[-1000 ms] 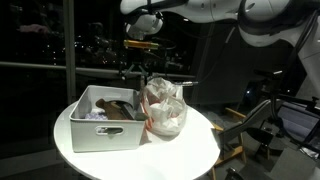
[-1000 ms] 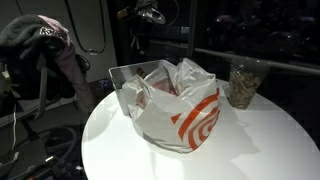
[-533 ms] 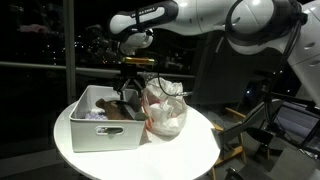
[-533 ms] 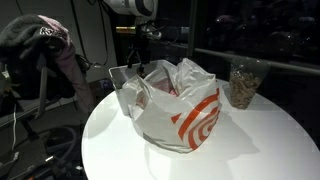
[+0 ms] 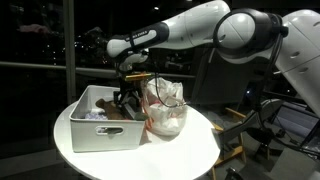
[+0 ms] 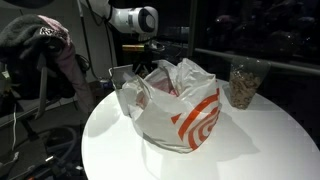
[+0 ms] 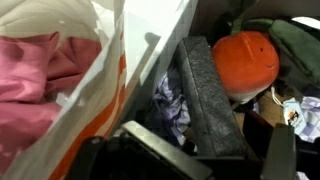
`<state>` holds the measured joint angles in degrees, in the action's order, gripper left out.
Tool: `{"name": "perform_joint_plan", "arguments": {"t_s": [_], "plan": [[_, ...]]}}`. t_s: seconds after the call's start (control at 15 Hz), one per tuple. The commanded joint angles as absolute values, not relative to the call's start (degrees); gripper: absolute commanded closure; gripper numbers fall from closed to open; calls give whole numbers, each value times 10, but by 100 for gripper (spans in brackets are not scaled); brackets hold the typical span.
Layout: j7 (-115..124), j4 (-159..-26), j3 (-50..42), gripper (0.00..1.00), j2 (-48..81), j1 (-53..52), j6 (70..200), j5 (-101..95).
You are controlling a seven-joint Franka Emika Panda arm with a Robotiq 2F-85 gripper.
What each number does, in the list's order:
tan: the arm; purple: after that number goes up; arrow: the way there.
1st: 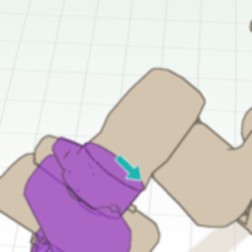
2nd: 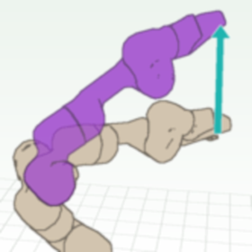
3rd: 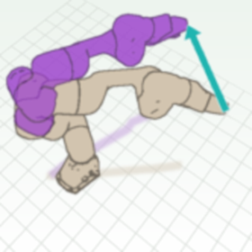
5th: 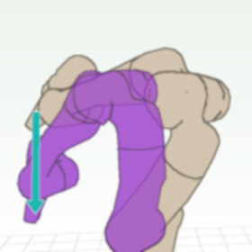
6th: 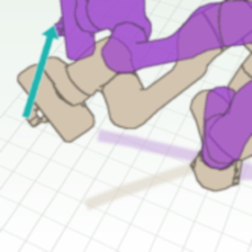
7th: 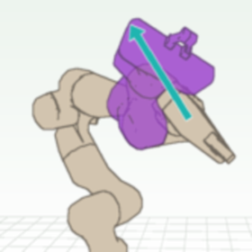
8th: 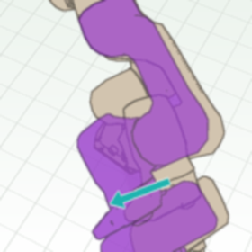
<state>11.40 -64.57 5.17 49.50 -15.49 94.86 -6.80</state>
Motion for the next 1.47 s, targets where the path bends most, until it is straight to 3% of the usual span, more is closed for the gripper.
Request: {"name": "perform_joint_plan", "arguments": {"t_s": [0.0,0.6,0.87,1.4], "plan": [[102,-624,39,27,512,-170,975,-87],[131,-642,57,95,454,-153,972,-43],[152,-666,57,93,382,-140,968,-8],[235,-846,20,93,197,-115,1144,-10]]}}
